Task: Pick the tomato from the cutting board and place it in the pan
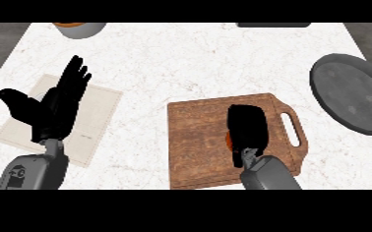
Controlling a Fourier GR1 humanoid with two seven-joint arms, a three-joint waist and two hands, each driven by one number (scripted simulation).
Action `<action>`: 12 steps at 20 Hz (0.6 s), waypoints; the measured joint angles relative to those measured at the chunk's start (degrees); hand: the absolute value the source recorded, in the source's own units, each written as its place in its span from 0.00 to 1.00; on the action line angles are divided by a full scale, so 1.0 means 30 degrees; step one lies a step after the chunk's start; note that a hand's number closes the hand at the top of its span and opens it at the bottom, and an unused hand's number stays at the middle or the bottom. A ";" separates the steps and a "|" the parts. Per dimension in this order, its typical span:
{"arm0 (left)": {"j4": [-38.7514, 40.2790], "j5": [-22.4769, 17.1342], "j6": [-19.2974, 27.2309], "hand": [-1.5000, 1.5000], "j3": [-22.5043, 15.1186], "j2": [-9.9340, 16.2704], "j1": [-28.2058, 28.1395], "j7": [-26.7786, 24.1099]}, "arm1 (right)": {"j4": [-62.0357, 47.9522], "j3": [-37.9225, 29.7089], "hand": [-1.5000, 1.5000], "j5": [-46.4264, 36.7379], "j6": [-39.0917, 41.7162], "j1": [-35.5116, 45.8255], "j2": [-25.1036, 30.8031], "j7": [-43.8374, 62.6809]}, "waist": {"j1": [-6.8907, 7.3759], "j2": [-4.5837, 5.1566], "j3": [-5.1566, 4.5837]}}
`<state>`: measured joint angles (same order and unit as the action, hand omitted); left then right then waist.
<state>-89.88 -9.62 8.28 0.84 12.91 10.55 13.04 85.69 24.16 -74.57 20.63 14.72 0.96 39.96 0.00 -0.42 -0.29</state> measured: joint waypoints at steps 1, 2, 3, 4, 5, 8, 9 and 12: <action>-0.0364 0.0005 -0.0004 0.50 0.0026 0.0006 -0.0263 0.0139 | 0.0020 -0.0249 1.00 -0.0022 -0.0024 0.0307 0.0101 -0.0116 | 0.0022 0.0008 0.0011; -0.0101 -0.0051 -0.0205 0.50 0.0158 0.0018 -0.0346 -0.0218 | 0.0300 -0.0086 1.00 -0.0325 -0.0227 0.0290 0.0149 -0.0026 | 0.0005 0.0018 0.0017; -0.0302 0.0019 -0.0141 0.50 0.0142 -0.0011 -0.0452 -0.0163 | 0.0623 0.0252 1.00 -0.0778 -0.0581 0.0131 0.0145 0.0186 | 0.0002 0.0021 0.0023; -0.0261 0.0037 -0.0136 0.50 0.0213 0.0000 -0.0393 -0.0143 | 0.1413 0.0599 1.00 -0.0862 -0.0615 -0.0333 0.0477 -0.0111 | -0.0035 0.0032 0.0038; -0.0306 0.0007 -0.0220 0.50 0.0220 -0.0019 -0.0560 -0.0237 | 0.2274 0.0664 1.00 -0.0620 -0.0636 -0.0707 0.1050 -0.0799 | -0.0074 0.0035 0.0053; -0.0274 -0.0181 -0.0339 0.50 0.0582 0.0177 -0.0765 -0.0283 | 0.4966 0.1074 1.00 0.0935 -0.0174 -0.2256 0.3004 -0.3712 | -0.0338 -0.0018 0.0080; -0.0267 -0.0191 -0.0340 0.50 0.0620 0.0192 -0.0799 -0.0279 | 0.5747 0.1259 1.00 0.1561 -0.0101 -0.2867 0.3658 -0.4822 | -0.0459 -0.0036 0.0090; -0.0290 -0.0199 -0.0312 0.50 0.0819 0.0264 -0.1048 -0.0391 | 0.8714 0.0801 1.00 0.2863 -0.0485 -0.4281 0.6146 -0.7699 | -0.0683 -0.0074 0.0110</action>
<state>-90.75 -10.22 7.35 3.29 13.70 7.41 11.87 111.83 26.56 -65.98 19.17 1.88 19.39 16.86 -2.05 -0.64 0.04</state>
